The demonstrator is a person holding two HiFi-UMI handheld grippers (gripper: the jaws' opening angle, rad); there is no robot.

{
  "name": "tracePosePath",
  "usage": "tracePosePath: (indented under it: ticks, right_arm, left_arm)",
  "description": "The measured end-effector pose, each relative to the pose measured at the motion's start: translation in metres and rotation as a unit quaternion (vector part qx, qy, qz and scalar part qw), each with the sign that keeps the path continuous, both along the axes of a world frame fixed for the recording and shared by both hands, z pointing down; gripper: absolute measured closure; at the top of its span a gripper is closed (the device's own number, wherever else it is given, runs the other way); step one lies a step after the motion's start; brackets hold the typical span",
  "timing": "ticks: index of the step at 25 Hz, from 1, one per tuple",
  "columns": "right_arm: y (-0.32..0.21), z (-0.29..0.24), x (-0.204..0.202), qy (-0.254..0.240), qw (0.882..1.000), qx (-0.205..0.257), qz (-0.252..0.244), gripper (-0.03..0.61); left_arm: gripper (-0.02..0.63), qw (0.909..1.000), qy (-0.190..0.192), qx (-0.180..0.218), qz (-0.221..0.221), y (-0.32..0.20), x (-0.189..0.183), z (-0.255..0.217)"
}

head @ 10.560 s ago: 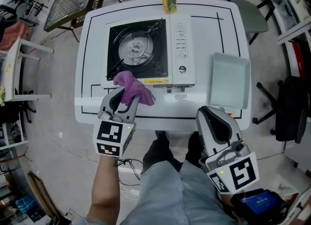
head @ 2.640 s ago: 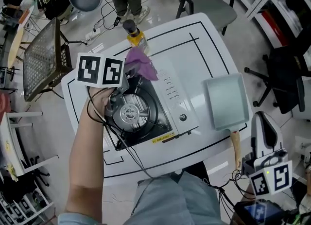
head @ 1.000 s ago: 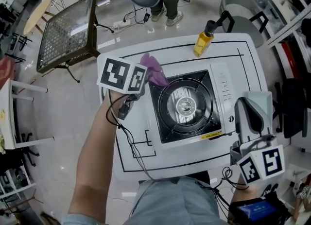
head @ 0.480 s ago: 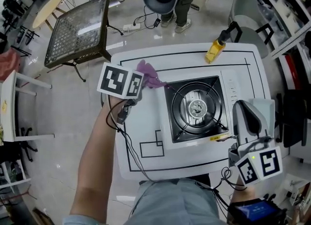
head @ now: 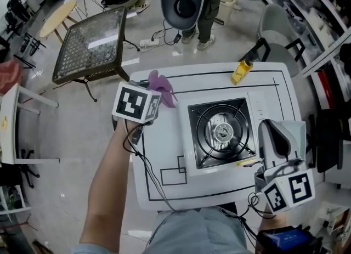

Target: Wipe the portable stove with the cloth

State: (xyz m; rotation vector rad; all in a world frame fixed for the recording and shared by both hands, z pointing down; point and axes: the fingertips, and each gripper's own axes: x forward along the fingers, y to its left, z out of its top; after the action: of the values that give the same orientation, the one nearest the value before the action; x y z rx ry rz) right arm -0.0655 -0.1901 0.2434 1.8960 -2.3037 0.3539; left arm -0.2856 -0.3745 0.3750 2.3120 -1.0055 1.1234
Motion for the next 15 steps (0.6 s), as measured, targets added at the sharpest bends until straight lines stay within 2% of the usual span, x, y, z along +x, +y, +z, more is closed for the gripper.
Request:
tracePosePath:
  ticks: [7, 15]
  right_arm:
    - [0.009, 0.028, 0.013, 0.005, 0.999, -0.032, 0.023, 0.525]
    - [0.017, 0.058, 0.019, -0.004, 0.998, -0.058, 0.024, 0.525]
  left_arm:
    - [0.462, 0.9987, 0.007, 0.042, 0.028, -0.013, 0.033, 0.011]
    - [0.462, 0.9982, 0.002, 0.035, 0.049, 0.000, 0.052, 0.045]
